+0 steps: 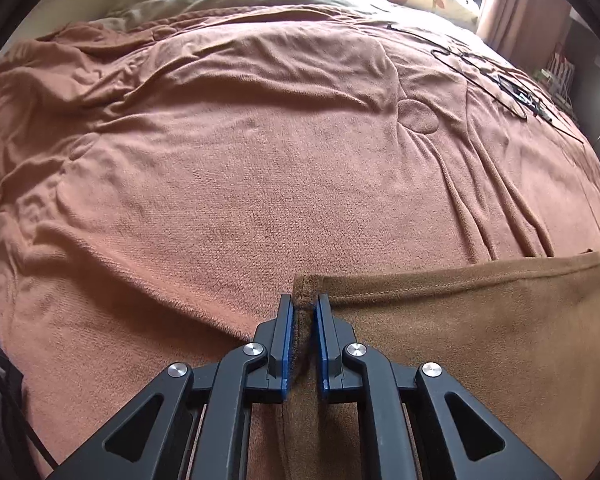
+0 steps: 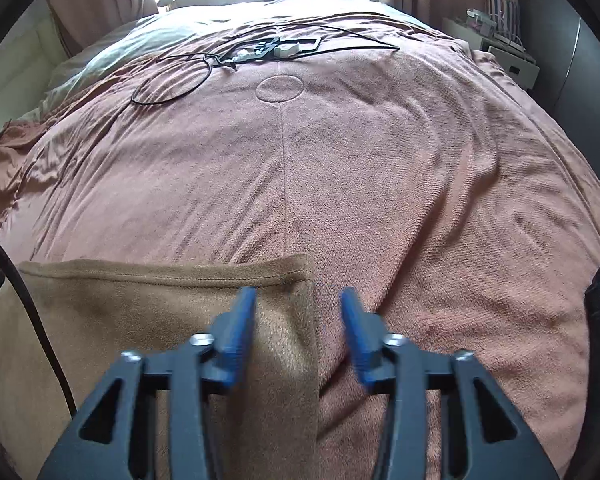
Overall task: Fold small clothes
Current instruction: 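Lift the held edge with both tools and fold it over the shirt, then open both tools and lift them away from the folded shirt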
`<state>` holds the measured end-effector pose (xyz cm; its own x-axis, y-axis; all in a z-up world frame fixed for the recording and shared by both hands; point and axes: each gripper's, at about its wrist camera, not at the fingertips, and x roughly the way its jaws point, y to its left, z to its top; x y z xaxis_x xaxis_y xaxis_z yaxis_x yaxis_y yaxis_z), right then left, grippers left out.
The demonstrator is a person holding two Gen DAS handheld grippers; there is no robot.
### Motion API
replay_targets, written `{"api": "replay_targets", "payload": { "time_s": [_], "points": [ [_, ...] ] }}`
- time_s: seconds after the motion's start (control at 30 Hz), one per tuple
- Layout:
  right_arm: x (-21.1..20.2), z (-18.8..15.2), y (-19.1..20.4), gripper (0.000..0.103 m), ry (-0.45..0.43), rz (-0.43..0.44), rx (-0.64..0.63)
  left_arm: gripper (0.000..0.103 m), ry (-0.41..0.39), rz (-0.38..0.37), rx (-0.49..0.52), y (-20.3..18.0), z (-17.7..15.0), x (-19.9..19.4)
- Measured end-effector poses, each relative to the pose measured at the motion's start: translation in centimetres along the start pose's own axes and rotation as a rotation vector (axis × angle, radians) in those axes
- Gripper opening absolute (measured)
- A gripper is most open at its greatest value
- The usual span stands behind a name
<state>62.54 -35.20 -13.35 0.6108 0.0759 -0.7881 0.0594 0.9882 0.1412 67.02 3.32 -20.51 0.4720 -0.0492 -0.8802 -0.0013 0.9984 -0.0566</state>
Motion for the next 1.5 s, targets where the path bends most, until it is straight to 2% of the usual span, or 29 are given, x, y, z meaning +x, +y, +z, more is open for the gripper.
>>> {"api": "replay_targets", "payload": {
  "time_s": [0.07, 0.2, 0.5, 0.73, 0.93, 1.17, 1.2, 1.27, 1.33, 1.47, 1.5],
  "points": [
    [-1.2, -0.5, -0.2, 0.066, -0.012, 0.013, 0.001, 0.012, 0.002, -0.011, -0.011, 0.1, -0.2, -0.7],
    [-2.7, -2.3, -0.2, 0.066, 0.031, 0.047, -0.021, 0.012, 0.002, -0.011, -0.022, 0.5, -1.2, -2.4],
    [-4.6, -7.3, 0.1, 0.066, 0.13, 0.048, -0.055, 0.013, 0.04, -0.036, -0.055, 0.7, -6.5, -5.3],
    [-7.2, -10.8, 0.0, 0.066, 0.144, 0.033, -0.057, 0.013, 0.062, -0.045, -0.063, 0.5, -11.3, -7.4],
    [-9.6, -13.6, -0.2, 0.066, 0.15, 0.017, -0.063, 0.014, 0.035, -0.072, -0.04, 0.6, -15.0, -9.6],
    [-11.7, -16.6, -1.2, 0.066, 0.152, 0.029, -0.03, 0.015, 0.009, -0.126, -0.069, 1.8, -19.1, -11.3],
    [-12.0, -17.0, -1.4, 0.066, 0.153, 0.03, -0.027, 0.016, 0.004, -0.137, -0.075, 2.0, -19.6, -11.6],
    [-12.5, -17.7, -1.7, 0.066, 0.151, 0.033, -0.02, 0.027, -0.004, -0.151, -0.085, 2.2, -20.6, -12.2],
    [-13.1, -18.4, -2.0, 0.066, 0.145, 0.034, -0.014, 0.033, -0.011, -0.161, -0.09, 2.4, -21.5, -12.7],
    [-14.1, -19.9, -2.2, 0.065, 0.139, 0.03, -0.016, 0.033, -0.003, -0.16, -0.093, 2.4, -23.2, -13.1],
    [-14.4, -20.3, -2.2, 0.06, 0.136, 0.026, -0.021, 0.033, -0.004, -0.163, -0.095, 2.5, -23.6, -13.2]
  ]
}}
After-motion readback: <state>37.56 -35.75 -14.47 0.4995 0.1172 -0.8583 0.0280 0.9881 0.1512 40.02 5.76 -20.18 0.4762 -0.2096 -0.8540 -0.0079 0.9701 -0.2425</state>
